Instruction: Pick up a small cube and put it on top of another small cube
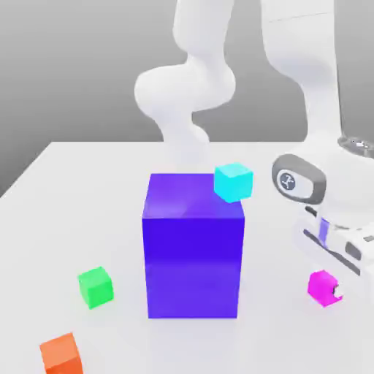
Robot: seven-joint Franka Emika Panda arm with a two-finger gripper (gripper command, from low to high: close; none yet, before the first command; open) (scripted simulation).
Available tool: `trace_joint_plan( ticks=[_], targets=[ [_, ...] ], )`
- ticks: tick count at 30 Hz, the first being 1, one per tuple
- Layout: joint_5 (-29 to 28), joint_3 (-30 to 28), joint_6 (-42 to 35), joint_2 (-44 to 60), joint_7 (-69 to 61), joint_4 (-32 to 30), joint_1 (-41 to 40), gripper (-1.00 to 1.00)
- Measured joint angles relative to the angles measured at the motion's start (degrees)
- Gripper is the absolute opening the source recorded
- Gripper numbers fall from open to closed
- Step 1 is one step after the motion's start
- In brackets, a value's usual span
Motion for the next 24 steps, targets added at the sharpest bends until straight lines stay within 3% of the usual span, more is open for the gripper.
trace_joint_plan(
  ticks=[5, 8, 17, 24],
  targets=[
    [3.8, 3.07, -7.05, -8.89, -2.9, -1.82, -2.22, -1.0],
    [5.35, 3.0, -9.09, -12.36, -5.71, 0.11, -3.6, -1.0],
    [8.17, -5.55, -11.38, -20.44, -22.61, 5.55, -19.0, -1.0],
    [8.07, -16.48, -14.22, -26.51, -36.48, -0.09, -34.47, -1.0]
  ],
)
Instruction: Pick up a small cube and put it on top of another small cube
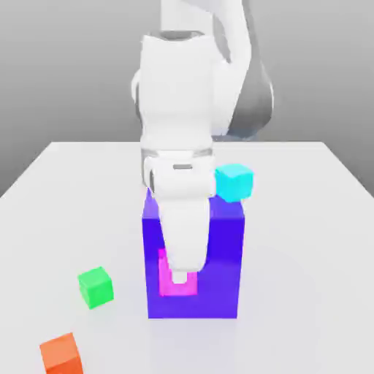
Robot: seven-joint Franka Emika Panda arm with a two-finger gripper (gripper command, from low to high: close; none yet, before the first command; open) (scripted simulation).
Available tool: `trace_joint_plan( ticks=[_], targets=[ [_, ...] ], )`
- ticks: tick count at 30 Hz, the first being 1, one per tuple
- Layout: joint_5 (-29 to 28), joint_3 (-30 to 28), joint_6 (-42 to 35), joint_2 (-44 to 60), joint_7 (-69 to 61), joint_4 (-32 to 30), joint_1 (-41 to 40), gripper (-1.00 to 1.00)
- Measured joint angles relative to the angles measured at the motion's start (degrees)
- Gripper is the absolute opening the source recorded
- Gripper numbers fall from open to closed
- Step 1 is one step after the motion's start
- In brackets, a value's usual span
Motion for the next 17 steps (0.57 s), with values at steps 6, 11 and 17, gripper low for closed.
trace_joint_plan(
  ticks=[6, 11, 17],
  targets=[
    [-4.92, -7.26, -1.92, -2.54, -3.34, -10.22, -8.74, -1.0],
    [0.12, -7.97, 4.57, 4.62, -7.55, -11.74, -8.5, -1.0],
    [7.88, -5.41, 10.77, 11.6, -13.07, -11.51, -9.36, 1.0]
  ],
)
